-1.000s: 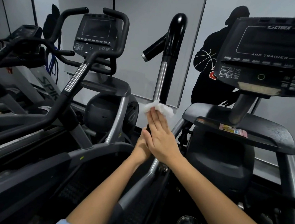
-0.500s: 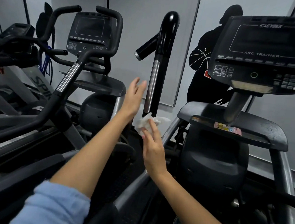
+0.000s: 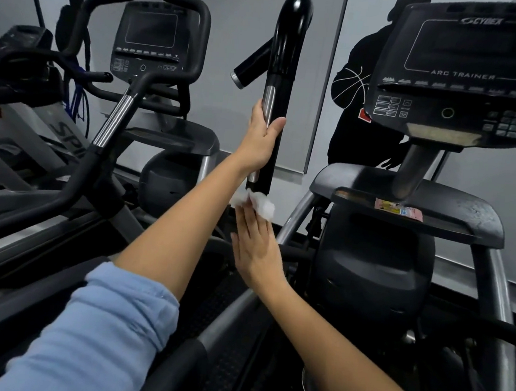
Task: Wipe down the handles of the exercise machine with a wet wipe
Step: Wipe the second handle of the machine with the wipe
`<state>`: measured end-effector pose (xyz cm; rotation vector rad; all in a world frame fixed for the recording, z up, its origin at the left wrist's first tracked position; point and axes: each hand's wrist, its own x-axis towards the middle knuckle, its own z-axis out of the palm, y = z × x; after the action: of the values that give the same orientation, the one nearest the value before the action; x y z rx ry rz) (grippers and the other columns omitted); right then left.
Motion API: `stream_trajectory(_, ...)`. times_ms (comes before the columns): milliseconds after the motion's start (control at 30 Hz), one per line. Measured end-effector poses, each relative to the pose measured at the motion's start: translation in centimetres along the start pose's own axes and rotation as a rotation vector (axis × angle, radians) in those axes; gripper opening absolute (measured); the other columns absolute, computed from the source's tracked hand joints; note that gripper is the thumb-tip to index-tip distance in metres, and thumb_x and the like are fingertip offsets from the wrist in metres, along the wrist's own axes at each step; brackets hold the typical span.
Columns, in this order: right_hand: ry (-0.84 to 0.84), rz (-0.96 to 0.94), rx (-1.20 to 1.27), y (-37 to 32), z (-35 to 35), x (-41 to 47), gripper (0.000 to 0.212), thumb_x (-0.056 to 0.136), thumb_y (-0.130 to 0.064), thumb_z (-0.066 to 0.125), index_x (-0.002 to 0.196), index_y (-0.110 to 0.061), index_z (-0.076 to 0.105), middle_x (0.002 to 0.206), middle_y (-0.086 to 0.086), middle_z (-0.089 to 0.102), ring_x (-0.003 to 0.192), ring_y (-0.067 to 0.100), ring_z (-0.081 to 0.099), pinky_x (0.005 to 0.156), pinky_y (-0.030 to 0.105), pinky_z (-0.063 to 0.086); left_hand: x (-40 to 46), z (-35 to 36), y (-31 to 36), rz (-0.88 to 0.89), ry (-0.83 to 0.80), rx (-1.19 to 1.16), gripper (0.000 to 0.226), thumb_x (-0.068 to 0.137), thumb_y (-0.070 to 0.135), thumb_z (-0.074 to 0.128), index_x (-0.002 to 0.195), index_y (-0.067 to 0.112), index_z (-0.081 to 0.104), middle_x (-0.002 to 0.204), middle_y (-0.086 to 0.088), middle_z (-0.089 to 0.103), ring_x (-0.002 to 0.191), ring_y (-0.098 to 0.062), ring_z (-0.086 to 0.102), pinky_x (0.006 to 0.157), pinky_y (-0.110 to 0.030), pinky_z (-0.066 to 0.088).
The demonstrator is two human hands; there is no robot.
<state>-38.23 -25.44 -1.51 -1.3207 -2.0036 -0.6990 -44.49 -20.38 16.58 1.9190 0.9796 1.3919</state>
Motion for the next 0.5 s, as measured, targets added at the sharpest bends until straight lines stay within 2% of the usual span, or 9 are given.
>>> stream_trajectory(67,-0.022,0.030,-0.050,-0.2,-0.2,0.6,0.058,0.097,-0.026,0.030,0.146,-0.001,0.013,0.154,0.015,0.009,0.144,0.027,0.012,0.118,0.044,0.019,-0.1,0.0,0.1,-0.013,-0.003,0.004,0.064,0.099,0.032,0.038,0.148,0.008,0.004,0.153,-0.012,0.021,0.142,-0.025,0.021,0.118,-0.044,0.020)
stream_trajectory(133,-0.035,-0.043,-0.088,0.3,0.7,-1.6,0.064,0.096,-0.025,0.039,0.146,0.002,0.011,0.154,0.016,0.009,0.145,0.030,0.008,0.118,0.045,0.017,-0.2,0.0,0.3,-0.015,0.006,0.009,0.063,0.099,0.031,0.038,0.147,0.008,0.005,0.153,-0.012,0.022,0.141,-0.025,0.022,0.118,-0.045,0.020)
stream_trajectory(200,-0.060,-0.097,-0.081,0.8,1.5,-4.4,0.065,0.092,-0.022,0.050,0.144,0.003,0.021,0.152,0.019,0.018,0.144,0.031,0.012,0.117,0.044,0.017,-0.3,0.0,0.4,-0.021,0.019,0.015,0.062,0.099,0.029,0.039,0.147,0.007,0.006,0.152,-0.013,0.024,0.141,-0.025,0.023,0.117,-0.045,0.021)
stream_trajectory(233,-0.063,-0.082,-0.057,0.9,1.6,-5.1,0.063,0.091,-0.023,0.053,0.143,0.002,0.026,0.151,0.019,0.025,0.142,0.031,0.018,0.116,0.043,0.022,-0.4,0.0,0.4,-0.025,0.021,0.017,0.062,0.099,0.029,0.039,0.147,0.007,0.006,0.152,-0.013,0.024,0.141,-0.025,0.023,0.117,-0.045,0.021)
stream_trajectory(333,-0.017,0.043,0.083,0.0,0.6,-3.1,0.057,0.093,-0.024,0.044,0.143,-0.002,0.027,0.148,0.019,0.035,0.140,0.031,0.023,0.114,0.042,0.029,-0.5,0.1,0.4,-0.027,0.015,0.020,0.063,0.099,0.028,0.038,0.148,0.008,0.004,0.153,-0.012,0.022,0.142,-0.024,0.022,0.118,-0.044,0.020)
stream_trajectory(400,0.018,0.084,0.112,-0.2,-0.6,-0.3,0.056,0.095,-0.025,0.038,0.145,-0.002,0.025,0.150,0.020,0.032,0.141,0.031,0.020,0.115,0.041,0.025,-0.6,0.1,0.5,-0.027,0.008,0.020,0.063,0.099,0.028,0.038,0.148,0.008,0.003,0.153,-0.011,0.020,0.142,-0.024,0.021,0.118,-0.043,0.019)
stream_trajectory(500,0.004,-0.009,0.033,0.5,0.1,-0.7,0.058,0.097,-0.025,0.035,0.147,-0.002,0.017,0.154,0.020,0.020,0.144,0.032,0.016,0.119,0.040,0.018,-0.6,0.0,0.4,-0.027,-0.003,0.025,0.064,0.099,0.029,0.038,0.148,0.008,0.002,0.154,-0.011,0.020,0.143,-0.024,0.020,0.118,-0.044,0.019)
